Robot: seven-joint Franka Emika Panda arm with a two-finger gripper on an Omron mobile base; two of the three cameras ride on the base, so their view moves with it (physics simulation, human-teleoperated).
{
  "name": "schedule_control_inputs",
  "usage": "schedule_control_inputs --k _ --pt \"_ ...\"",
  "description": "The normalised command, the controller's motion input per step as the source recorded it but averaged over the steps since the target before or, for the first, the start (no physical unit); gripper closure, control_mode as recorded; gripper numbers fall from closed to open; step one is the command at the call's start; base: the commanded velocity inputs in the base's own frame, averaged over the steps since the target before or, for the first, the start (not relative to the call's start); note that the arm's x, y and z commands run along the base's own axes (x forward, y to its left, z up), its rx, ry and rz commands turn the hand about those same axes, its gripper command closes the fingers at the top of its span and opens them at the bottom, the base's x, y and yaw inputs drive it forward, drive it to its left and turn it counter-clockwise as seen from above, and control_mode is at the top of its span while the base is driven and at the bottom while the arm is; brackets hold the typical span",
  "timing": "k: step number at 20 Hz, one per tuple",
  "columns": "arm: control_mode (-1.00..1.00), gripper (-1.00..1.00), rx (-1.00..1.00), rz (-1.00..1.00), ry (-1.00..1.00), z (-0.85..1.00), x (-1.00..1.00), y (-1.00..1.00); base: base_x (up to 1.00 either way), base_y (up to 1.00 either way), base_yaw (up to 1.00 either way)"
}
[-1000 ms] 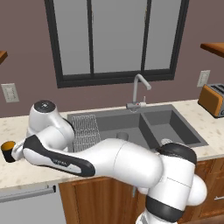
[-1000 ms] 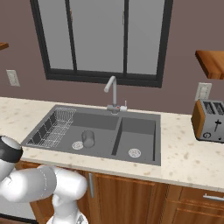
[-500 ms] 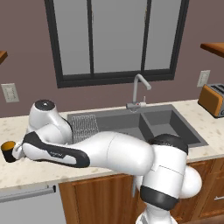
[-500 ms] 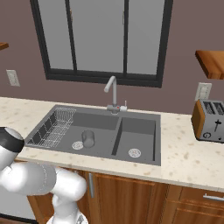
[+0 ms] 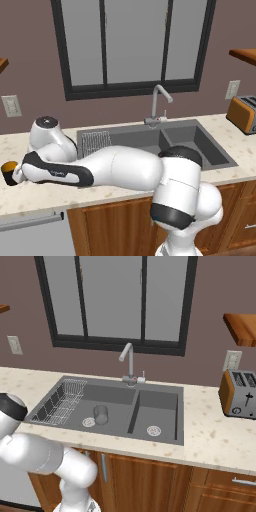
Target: Place the glass cup in the left basin and the mug in the right basin of the sink.
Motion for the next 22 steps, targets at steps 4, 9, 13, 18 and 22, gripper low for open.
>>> schedule_control_inputs --k 4,9,13,18,22 --pt "-1.0 -1.0 -0.08 0.0 0.07 -0.03 0.21 0.17 0.0 0.0 0.0" --pt "-1.0 -1.0 -0.05 0.0 0.08 -0.04 0.16 0.22 0.0 0.0 0.0" --pt "-1.0 -1.0 -0.04 0.0 0.05 -0.12 0.12 0.26 0.0 0.0 0.0" --pt "-1.0 -1.0 -0.06 0.0 0.03 -0.13 0.18 0.21 0.0 0.0 0.0" --pt "-1.0 -1.0 -0.08 0.0 0.02 -0.11 0.24 0.15 0.0 0.0 0.0"
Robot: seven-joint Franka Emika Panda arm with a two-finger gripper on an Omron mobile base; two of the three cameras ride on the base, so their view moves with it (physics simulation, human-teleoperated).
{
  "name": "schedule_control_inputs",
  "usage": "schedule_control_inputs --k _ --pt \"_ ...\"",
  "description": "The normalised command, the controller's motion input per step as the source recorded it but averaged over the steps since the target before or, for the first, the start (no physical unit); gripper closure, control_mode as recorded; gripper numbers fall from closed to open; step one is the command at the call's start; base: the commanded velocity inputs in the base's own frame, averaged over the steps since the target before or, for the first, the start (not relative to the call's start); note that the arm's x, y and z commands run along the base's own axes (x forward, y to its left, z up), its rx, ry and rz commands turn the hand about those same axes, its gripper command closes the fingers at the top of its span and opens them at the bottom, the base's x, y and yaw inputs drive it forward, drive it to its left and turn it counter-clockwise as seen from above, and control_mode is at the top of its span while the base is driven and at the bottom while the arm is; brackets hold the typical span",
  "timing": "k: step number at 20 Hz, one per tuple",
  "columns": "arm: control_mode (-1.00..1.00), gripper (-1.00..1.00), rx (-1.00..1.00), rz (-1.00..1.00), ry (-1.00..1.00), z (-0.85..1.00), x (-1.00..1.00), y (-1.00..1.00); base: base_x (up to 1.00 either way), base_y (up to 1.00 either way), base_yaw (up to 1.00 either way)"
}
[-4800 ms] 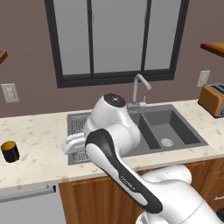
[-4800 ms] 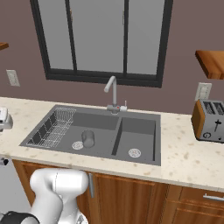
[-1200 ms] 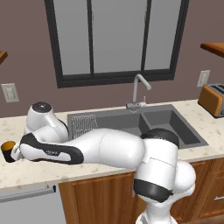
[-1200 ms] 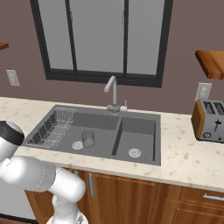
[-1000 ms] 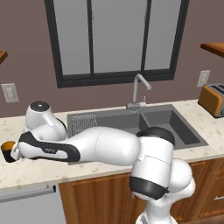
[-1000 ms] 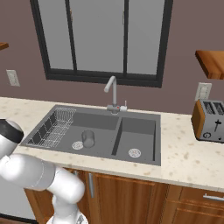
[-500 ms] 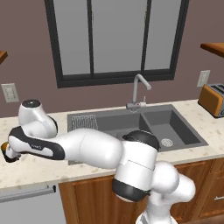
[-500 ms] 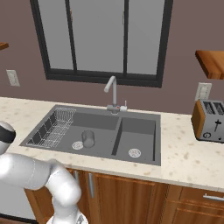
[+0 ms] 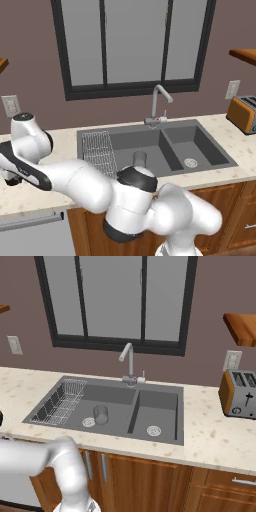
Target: Place the glass cup in the left basin and the mug in the right basin of the sink.
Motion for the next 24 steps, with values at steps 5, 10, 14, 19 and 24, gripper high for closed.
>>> schedule_control_inputs --k 5,10,14,19,24 --pt "-1.0 -1.0 -0.06 0.01 0.03 -0.12 0.21 0.1 0.0 0.0 0.0" --pt "-1.0 -1.0 -0.05 0.04 0.01 -0.2 0.11 0.18 0.0 0.0 0.0" --pt "-1.0 -1.0 -0.03 0.05 0.0 -0.18 0.07 0.21 0.0 0.0 0.0" --pt "-1.0 -1.0 -0.03 0.08 0.0 -0.15 0.12 0.13 0.0 0.0 0.0" --pt "-1.0 -1.0 -0.04 0.1 0.0 -0.14 0.13 0.02 0.0 0.0 0.0"
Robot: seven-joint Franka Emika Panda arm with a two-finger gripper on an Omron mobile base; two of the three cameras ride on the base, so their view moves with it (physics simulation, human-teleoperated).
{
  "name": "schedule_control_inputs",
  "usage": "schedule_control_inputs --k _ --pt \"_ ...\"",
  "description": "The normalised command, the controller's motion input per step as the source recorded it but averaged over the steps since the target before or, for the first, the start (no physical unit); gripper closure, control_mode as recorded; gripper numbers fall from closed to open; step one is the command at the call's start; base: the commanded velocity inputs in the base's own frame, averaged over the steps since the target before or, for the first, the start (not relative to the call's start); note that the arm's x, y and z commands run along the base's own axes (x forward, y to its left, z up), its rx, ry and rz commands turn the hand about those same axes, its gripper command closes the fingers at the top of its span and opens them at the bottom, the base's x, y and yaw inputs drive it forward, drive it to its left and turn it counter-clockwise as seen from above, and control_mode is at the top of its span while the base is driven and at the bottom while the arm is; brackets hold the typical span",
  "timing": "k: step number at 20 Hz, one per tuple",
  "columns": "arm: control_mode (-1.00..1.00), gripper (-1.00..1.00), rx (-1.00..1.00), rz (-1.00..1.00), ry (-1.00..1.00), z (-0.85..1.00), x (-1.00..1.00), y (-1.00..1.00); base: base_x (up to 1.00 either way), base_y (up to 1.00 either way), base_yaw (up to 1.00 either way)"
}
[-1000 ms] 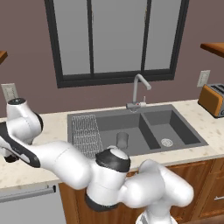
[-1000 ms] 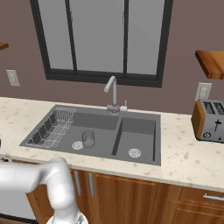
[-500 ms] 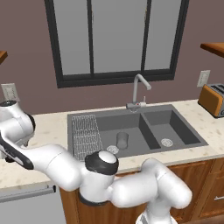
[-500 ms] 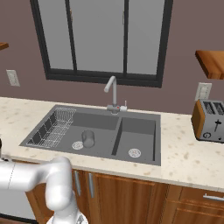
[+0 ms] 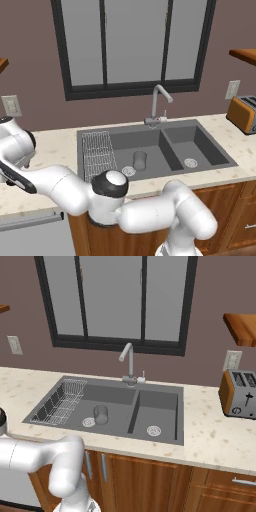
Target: Place the glass cup in the left basin and the mug in the right basin of the sink.
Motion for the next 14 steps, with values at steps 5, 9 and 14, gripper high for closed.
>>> schedule_control_inputs --k 5,9,14 --pt "-1.0 -1.0 -0.02 0.1 0.0 -0.1 0.17 0.04 0.0 0.0 0.0" --pt "-1.0 -1.0 0.0 0.1 0.0 -0.08 0.13 0.14 0.0 0.0 0.0" --pt "-1.0 -1.0 0.0 0.1 0.0 -0.1 0.1 0.21 0.0 0.0 0.0"
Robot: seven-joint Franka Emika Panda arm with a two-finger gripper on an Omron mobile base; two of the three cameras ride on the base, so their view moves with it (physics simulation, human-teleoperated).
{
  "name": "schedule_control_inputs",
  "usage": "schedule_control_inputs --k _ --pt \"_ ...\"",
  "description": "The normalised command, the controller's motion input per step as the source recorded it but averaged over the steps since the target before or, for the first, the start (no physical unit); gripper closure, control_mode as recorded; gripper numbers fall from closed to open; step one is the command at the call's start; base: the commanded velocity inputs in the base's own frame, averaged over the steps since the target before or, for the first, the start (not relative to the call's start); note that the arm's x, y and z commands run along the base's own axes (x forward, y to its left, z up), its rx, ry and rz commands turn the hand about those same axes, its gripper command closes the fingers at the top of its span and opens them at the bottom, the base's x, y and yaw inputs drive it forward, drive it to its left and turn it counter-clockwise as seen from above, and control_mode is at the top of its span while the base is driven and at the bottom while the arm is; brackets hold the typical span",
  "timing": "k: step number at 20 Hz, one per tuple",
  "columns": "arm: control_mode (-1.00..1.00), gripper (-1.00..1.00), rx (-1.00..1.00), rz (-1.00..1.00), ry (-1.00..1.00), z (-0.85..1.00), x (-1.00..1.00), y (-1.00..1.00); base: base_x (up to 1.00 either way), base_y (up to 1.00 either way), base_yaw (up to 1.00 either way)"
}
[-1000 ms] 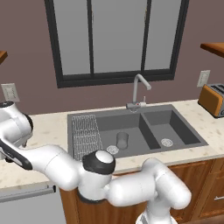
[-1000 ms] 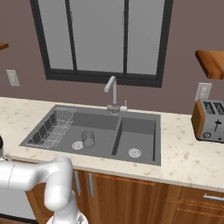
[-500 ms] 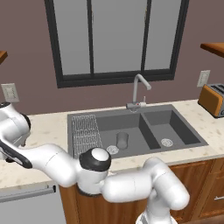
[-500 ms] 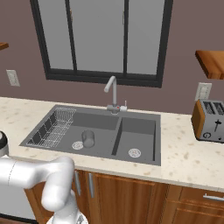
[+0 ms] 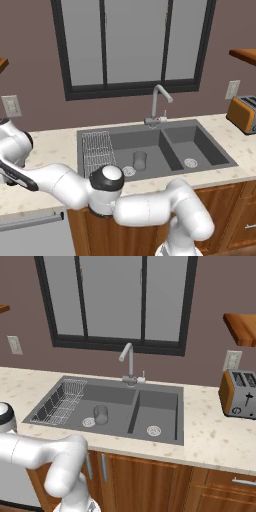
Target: Place the glass cup in the left basin and the mug in the right basin of the sink.
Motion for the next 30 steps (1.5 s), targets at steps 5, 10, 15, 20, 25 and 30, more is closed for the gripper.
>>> schedule_control_inputs --k 5,10,15,20,25,30 --pt "-1.0 -1.0 0.0 0.08 0.0 -0.09 0.14 0.14 0.0 0.0 0.0" --pt "-1.0 -1.0 0.0 0.04 0.0 -0.02 0.19 0.08 0.0 0.0 0.0" --pt "-1.0 -1.0 0.0 0.0 0.0 -0.02 0.15 0.12 0.0 0.0 0.0" --pt "-1.0 -1.0 0.0 0.0 0.0 -0.07 0.09 0.24 0.0 0.0 0.0" --pt "-1.0 -1.0 0.0 0.0 0.0 -0.04 0.1 0.19 0.0 0.0 0.0" --pt "-1.0 -1.0 -0.01 -0.02 0.03 -0.01 0.04 0.1 0.0 0.0 0.0"
